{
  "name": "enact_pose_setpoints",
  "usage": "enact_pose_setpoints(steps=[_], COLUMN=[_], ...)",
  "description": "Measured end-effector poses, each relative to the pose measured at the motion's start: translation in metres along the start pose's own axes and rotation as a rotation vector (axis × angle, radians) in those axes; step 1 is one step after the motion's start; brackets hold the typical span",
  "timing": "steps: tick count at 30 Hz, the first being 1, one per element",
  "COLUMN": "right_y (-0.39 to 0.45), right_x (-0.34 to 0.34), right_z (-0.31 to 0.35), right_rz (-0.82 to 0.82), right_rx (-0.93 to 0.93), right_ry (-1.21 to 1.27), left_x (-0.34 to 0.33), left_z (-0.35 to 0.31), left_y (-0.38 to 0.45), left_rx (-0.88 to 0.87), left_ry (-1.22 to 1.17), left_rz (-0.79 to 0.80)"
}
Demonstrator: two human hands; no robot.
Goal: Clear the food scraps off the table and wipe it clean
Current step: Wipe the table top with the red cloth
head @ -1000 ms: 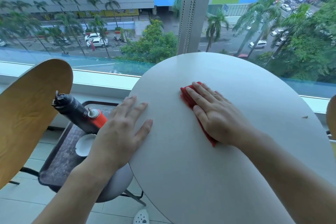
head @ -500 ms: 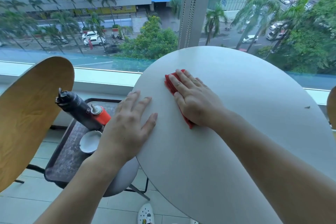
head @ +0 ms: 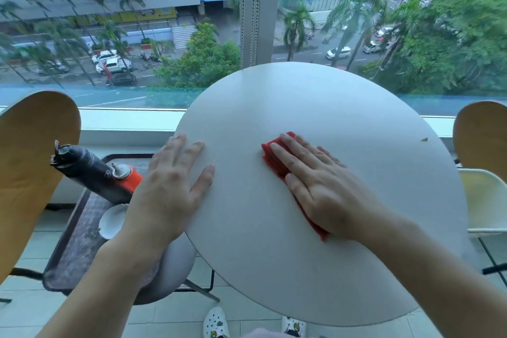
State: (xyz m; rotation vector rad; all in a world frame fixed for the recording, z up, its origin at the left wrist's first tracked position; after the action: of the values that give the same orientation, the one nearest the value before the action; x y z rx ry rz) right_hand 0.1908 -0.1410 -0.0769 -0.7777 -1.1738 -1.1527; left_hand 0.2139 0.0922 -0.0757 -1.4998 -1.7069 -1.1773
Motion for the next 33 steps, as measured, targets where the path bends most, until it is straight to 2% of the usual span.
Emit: enact_pose_setpoints(steps=[6,14,23,28,33], right_y=[0.028,0.045,-0.028,-0.066,-0.066], right_x=[0.003,-0.006,-0.006,0.002,0.010], right_z=[-0.035,-0.013,0.037,0.016,-0.018], right_rz=[-0.033,-0.053,-0.029,-0.019,-0.022], right_rx=[-0.109,-0.118,0.000,-0.045,-0.102], right_ry=[0.001,0.027,0.057,0.007,-0.005], left_x=[0.003,0.008,0.002,-0.011,-0.014], left_z=[-0.004,-0.012,-0.038,-0.046,-0.046], left_y=[0.000,0.002,-0.001,-0.005,-0.007], left_rx=[0.002,-0.025,-0.083,-0.111,-0.125], left_ry=[0.009,0.039,-0.010,-0.006,0.020], left_rz=[0.017,0.025,0.005,0.060,0.078])
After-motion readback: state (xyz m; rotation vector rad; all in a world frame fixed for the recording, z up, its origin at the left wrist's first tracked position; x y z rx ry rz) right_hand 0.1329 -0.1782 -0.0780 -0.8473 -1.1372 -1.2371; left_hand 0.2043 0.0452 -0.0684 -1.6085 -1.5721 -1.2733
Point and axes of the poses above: each hand's wrist, its own y-axis towards the middle knuckle, its own x-axis out of the back of the hand, z = x × y, the point moved 10 cm from there along y, towards the middle knuckle, and after that the axes turned 10 degrees about -z, right-handed, at the moved point
